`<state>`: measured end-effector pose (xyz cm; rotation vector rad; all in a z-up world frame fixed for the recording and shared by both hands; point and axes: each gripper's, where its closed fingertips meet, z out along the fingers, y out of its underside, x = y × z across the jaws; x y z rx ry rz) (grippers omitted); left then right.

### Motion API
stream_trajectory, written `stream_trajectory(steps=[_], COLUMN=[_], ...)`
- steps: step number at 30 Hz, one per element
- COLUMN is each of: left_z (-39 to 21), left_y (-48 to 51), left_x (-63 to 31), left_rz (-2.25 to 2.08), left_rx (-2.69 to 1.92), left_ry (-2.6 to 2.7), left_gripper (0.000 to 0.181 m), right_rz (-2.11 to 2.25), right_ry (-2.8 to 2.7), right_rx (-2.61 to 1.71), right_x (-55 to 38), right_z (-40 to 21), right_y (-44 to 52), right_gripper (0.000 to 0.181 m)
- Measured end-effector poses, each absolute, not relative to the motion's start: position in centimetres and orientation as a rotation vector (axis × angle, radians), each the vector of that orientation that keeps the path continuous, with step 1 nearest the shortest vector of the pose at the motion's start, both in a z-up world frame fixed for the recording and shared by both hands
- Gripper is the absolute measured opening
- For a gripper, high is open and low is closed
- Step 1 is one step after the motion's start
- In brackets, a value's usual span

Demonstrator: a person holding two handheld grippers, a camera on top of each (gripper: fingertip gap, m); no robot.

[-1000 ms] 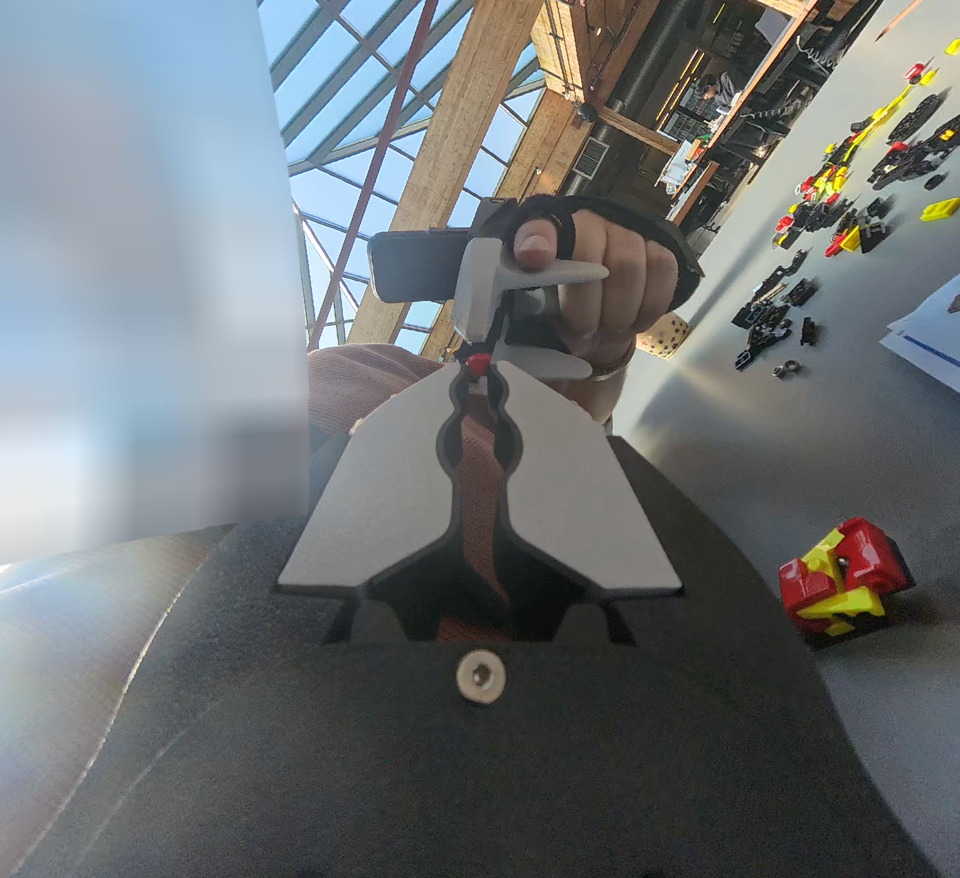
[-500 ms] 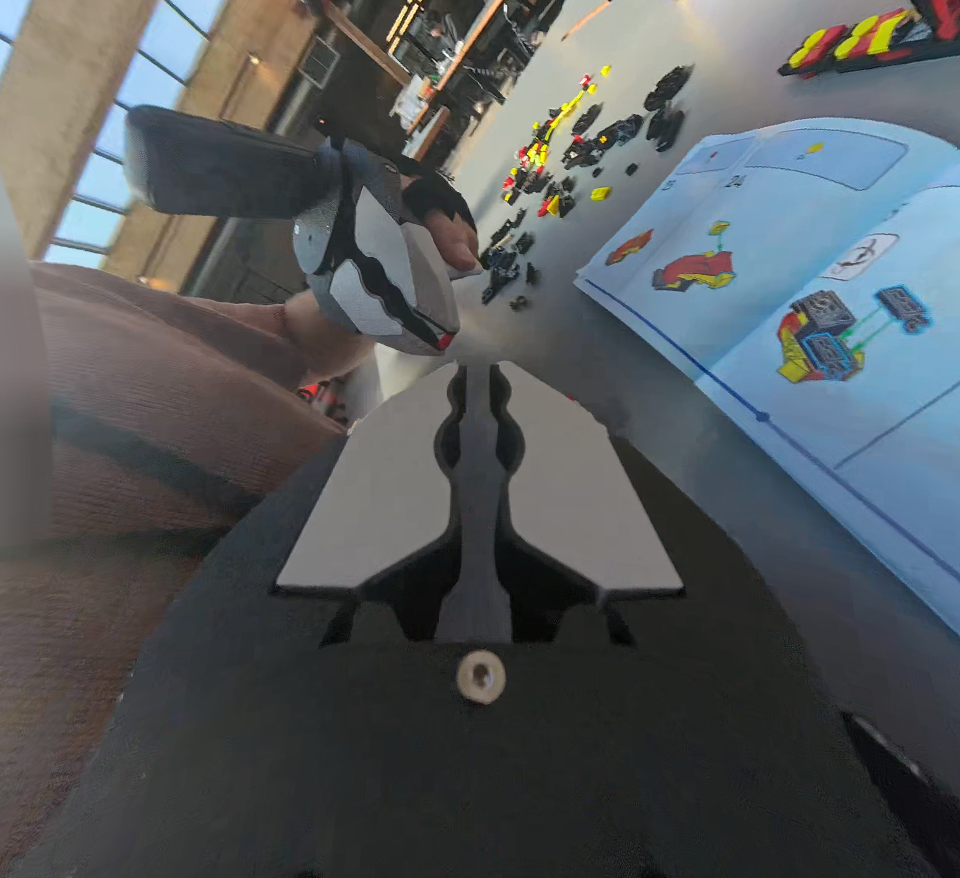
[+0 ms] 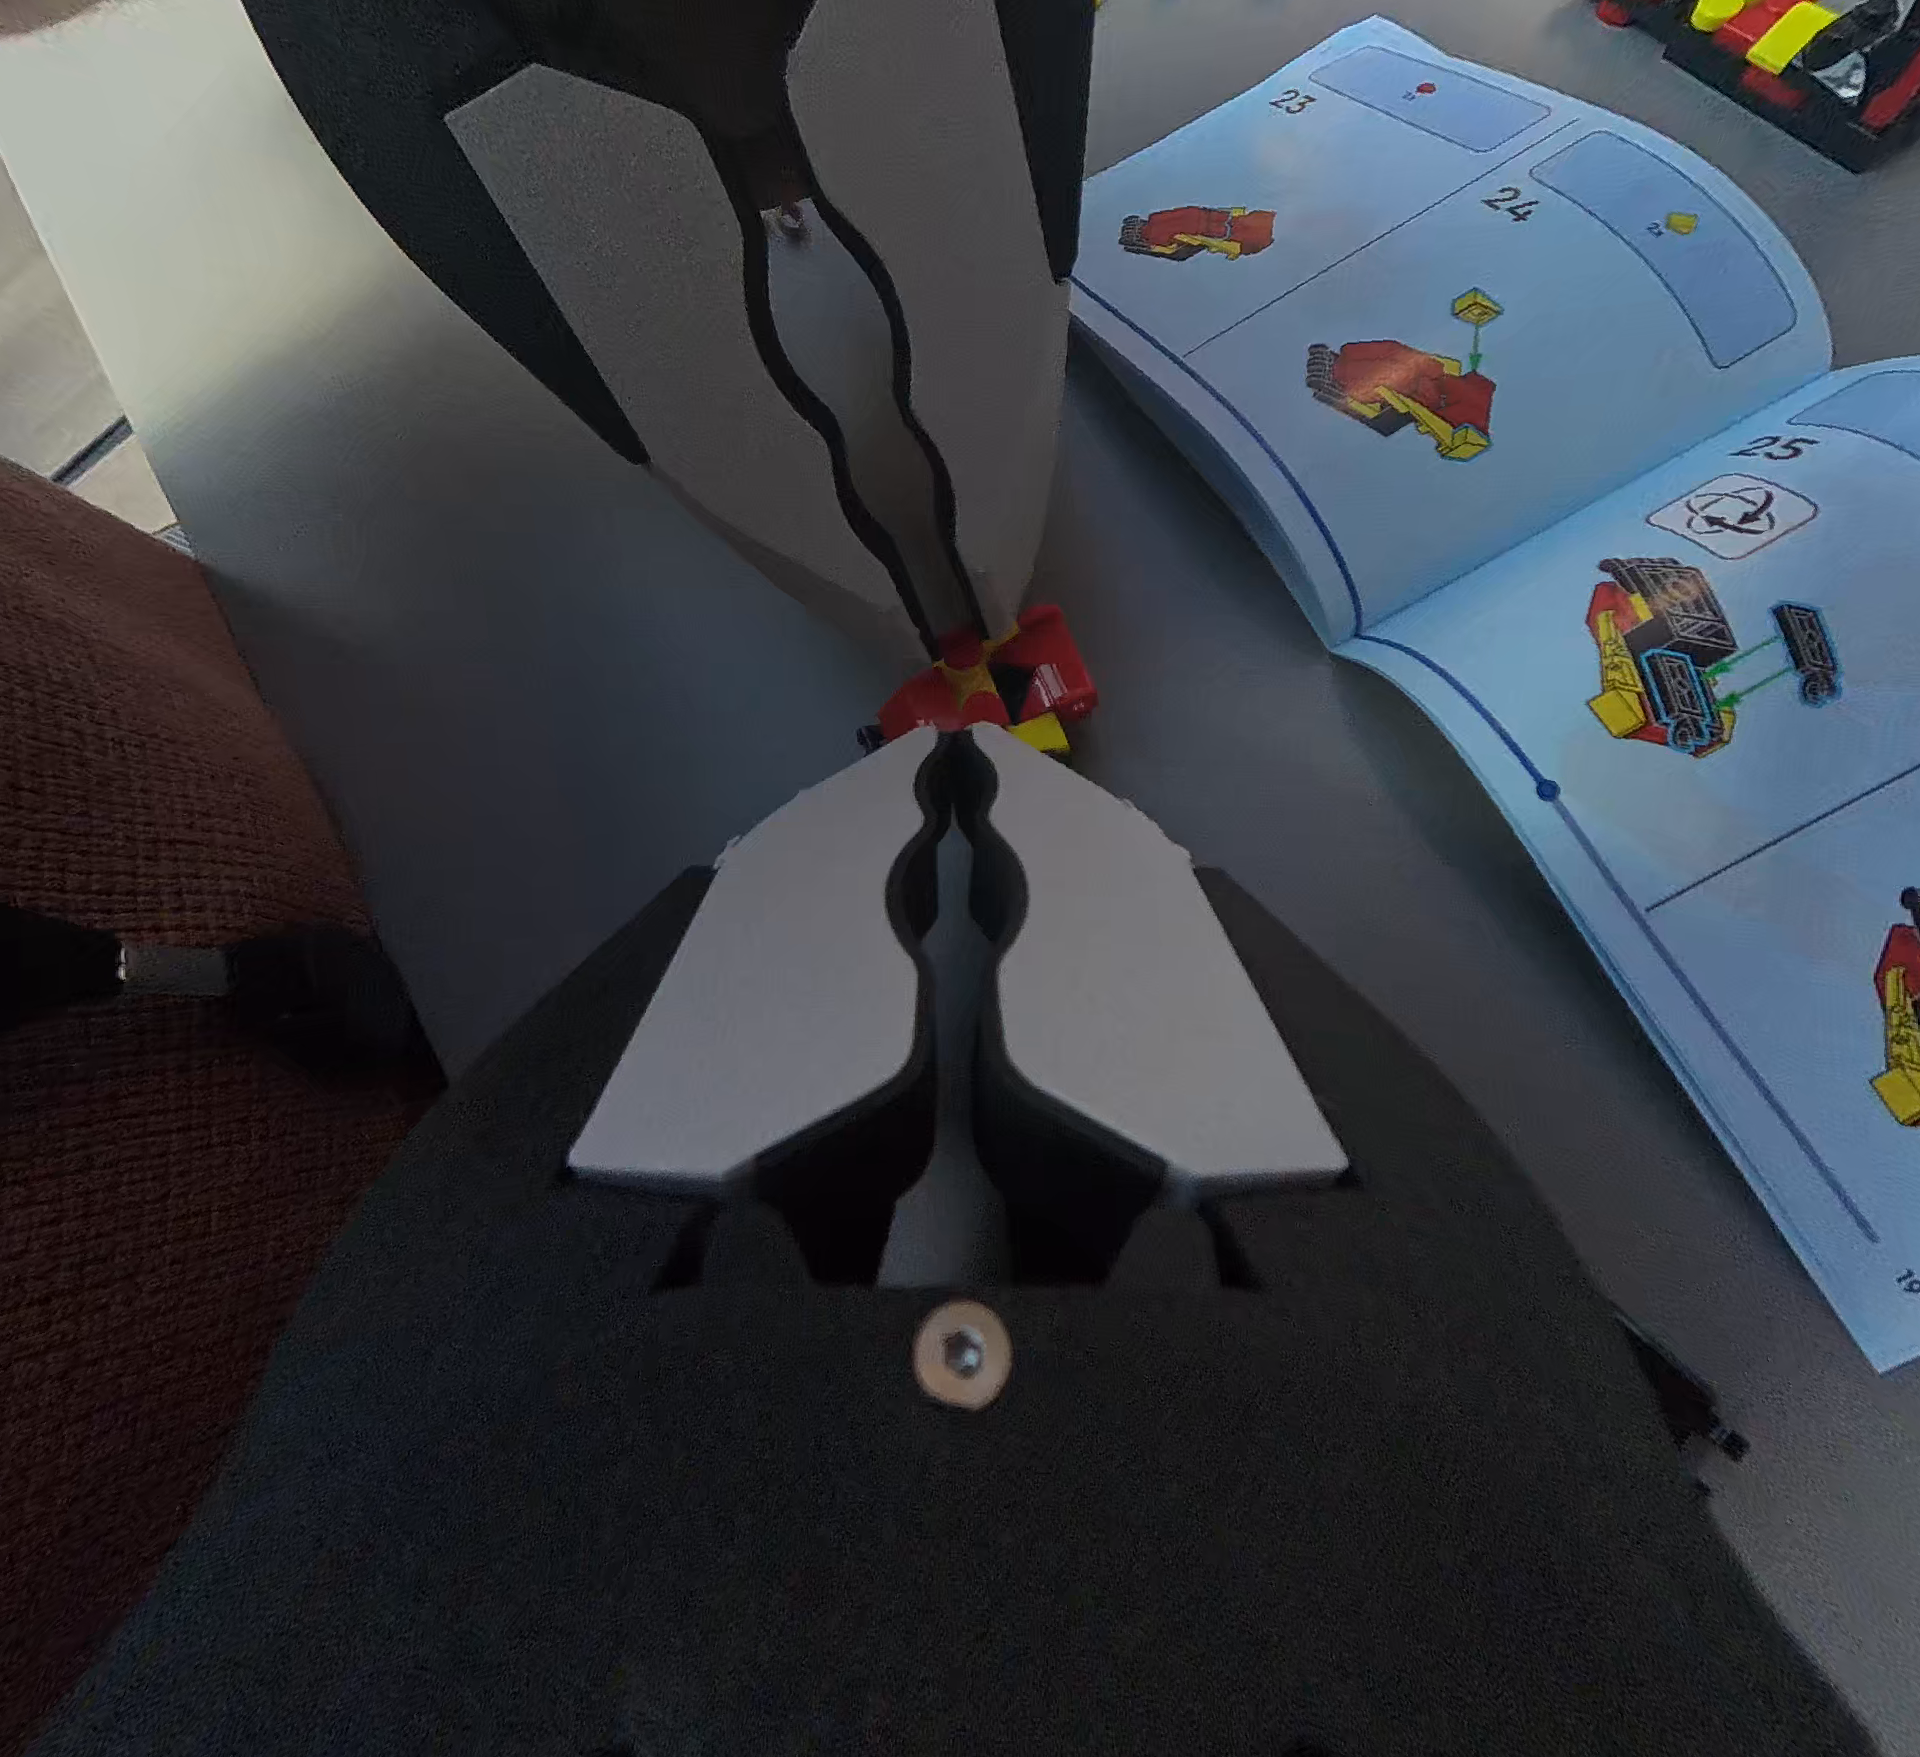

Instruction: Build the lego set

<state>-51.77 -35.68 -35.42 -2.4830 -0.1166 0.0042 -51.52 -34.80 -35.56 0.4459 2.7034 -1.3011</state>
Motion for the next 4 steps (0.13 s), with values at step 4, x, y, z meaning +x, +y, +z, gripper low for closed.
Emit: stream_trajectory(steps=[4], left_z=[-35.69], left_y=[-35.56], left_x=[-51.66], left_rz=[-0.025], left_rx=[-2.532], left_ry=[-0.091], left_gripper=[0.008], right_rz=[-1.309], right_ry=[2.687], right_rx=[0.462], right_x=[-51.63], right_z=[-35.72], right_y=[-34.79], right_gripper=[0.000])
